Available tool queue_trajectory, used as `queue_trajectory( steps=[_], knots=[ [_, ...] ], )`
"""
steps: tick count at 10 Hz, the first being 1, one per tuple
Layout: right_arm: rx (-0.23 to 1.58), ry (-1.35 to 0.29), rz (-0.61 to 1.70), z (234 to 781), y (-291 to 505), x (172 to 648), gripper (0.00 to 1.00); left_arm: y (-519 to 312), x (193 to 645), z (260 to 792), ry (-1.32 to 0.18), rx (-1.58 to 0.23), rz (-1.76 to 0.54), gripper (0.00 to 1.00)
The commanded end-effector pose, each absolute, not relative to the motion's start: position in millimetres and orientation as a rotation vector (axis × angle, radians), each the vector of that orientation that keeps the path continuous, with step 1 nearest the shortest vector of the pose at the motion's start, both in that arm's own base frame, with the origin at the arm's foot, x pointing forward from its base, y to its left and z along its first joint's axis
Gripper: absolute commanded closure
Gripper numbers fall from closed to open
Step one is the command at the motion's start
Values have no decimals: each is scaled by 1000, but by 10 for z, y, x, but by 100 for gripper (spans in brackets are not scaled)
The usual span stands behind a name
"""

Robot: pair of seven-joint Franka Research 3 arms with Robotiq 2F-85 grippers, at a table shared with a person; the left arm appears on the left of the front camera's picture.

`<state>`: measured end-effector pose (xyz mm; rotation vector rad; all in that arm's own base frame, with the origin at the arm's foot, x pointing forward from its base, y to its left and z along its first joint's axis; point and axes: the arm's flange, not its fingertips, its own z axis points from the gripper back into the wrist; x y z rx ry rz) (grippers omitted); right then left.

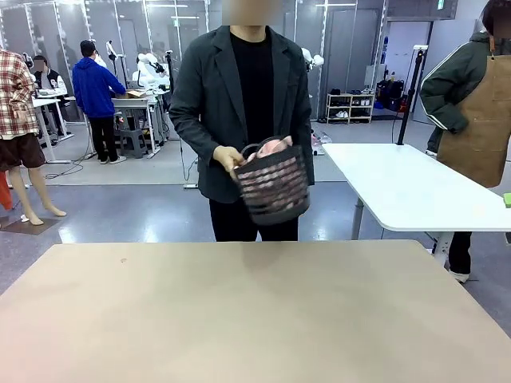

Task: Fold the towel.
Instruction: Grab the top end of the 100 cm Hotel Towel extended by the human.

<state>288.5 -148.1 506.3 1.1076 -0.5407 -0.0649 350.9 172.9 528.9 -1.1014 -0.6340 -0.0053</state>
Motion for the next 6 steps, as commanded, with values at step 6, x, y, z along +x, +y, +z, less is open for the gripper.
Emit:
queue_trajectory(
  steps=[6],
  knots=[
    [1119, -557, -57, 5065, -1477, 2909, 0, 1731, 3528, 5297, -651, -1124, -19, 0]
  ],
)
